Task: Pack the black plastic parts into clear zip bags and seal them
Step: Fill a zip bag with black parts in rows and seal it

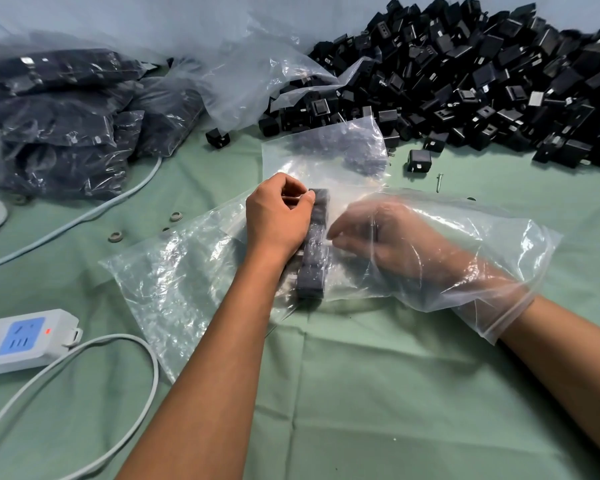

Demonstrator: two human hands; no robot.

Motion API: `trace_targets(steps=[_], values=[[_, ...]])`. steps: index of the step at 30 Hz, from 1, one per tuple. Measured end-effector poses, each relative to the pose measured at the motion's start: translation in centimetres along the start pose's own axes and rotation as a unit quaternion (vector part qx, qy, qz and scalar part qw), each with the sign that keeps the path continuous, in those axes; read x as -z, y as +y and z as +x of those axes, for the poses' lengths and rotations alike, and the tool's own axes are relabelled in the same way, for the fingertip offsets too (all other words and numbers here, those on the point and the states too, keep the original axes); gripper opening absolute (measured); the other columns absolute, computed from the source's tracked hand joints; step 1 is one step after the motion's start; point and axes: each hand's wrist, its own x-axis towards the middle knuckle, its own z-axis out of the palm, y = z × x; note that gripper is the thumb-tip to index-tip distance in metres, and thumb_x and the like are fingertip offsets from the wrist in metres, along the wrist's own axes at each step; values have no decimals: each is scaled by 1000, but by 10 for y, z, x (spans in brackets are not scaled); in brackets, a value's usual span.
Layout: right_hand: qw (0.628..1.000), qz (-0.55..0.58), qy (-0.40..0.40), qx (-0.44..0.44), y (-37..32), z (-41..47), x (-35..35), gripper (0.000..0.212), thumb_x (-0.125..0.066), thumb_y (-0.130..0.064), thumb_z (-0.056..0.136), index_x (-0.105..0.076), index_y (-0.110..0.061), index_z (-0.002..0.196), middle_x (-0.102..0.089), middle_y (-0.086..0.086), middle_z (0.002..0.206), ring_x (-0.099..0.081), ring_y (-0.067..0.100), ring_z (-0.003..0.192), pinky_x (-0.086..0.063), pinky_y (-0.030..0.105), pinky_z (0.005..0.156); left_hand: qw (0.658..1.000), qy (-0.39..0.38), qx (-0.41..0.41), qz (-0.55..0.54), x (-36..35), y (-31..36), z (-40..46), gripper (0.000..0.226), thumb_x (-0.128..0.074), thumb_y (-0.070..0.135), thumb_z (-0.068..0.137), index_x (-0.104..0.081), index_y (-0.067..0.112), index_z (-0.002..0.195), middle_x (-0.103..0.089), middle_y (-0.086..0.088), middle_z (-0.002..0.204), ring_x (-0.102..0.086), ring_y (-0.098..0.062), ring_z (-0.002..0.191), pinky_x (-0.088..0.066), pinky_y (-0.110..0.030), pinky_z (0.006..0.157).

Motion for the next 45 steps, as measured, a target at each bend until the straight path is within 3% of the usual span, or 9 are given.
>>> trace_targets(steps=[7, 14, 19, 25, 28, 32, 34, 41, 45], values=[[998, -56, 8, 3, -30, -1, 4, 35, -78, -39, 89, -62, -26, 62, -66, -5, 64, -67, 8, 62, -54, 19, 54, 1000, 3, -1, 7, -1, 0, 0, 8, -74, 21, 89, -71, 13, 88, -73, 3, 86, -68, -11, 81, -56, -25, 77], [997, -36, -60, -43, -27, -6, 15, 27, -76, -47, 75, -61, -25, 71, -67, -6, 78, -66, 10, 67, -59, 37, 53, 1000, 3, 14, -6, 1, 1, 0, 8, -73, 23, 90, -72, 16, 88, -70, 11, 80, -65, 0, 78, -50, -11, 69], [994, -95, -23, -45, -38, -9, 5, 38, -86, -51, 71, -59, -25, 69, -60, -12, 78, -57, 0, 74, -47, 13, 60, 1000, 2, 20, -3, 0, 6, -2, 8, -69, 24, 93, -71, 19, 86, -67, 14, 78, -62, 4, 75, -43, -3, 64], [993, -70, 9, -92, -51, -8, -8, 48, -83, -50, 66, -59, -10, 77, -62, 0, 85, -53, 9, 72, -42, 14, 62, 998, 11, 50, -23, 3, 10, -2, 14, -65, 26, 96, -70, 19, 86, -68, 13, 78, -62, 2, 75, -46, -12, 66], [993, -93, 1, -72, -47, -10, -6, 44, -84, -51, 71, -56, -16, 75, -63, -1, 80, -58, 12, 68, -47, 23, 57, 994, 10, 76, -76, 4, 12, -1, 20, -58, 25, 100, -69, 14, 88, -70, 3, 85, -68, -20, 87, -57, -37, 82], [926, 314, -41, -203, -21, -5, 5, 16, -70, -6, 95, -55, 0, 98, -58, 26, 110, -65, 47, 85, -60, 63, 80, 990, 1, 83, -111, 7, 14, -1, 25, -48, 20, 103, -68, 17, 89, -71, -1, 97, -67, -27, 101, -55, -50, 92], [920, 330, -38, -210, -5, -1, 10, 16, -70, -17, 98, -60, -8, 106, -59, 35, 107, -60, 58, 85, -53, 75, 85, 989, -18, 81, -123, 7, 16, -2, 28, -44, 20, 105, -71, 18, 98, -72, 0, 105, -66, -25, 106, -54, -49, 97], [997, 78, -8, -24, 10, 11, 5, 17, -70, -17, 96, -73, -14, 113, -67, -2, 118, -66, 4, 88, -53, 19, 83, 993, -118, -26, 9, 10, 23, -7, 40, -37, 28, 111, -59, 18, 143, -56, 1, 149, -48, -10, 137, -35, -18, 108], [994, 102, 3, -45, 13, 13, 8, 22, -65, -10, 99, -71, -2, 118, -66, 13, 120, -67, 14, 94, -57, 32, 88, 965, -192, -109, 144, 11, 28, -14, 56, -25, 47, 110, -33, 20, 159, -23, 5, 168, -6, -14, 158, -13, -38, 128]])
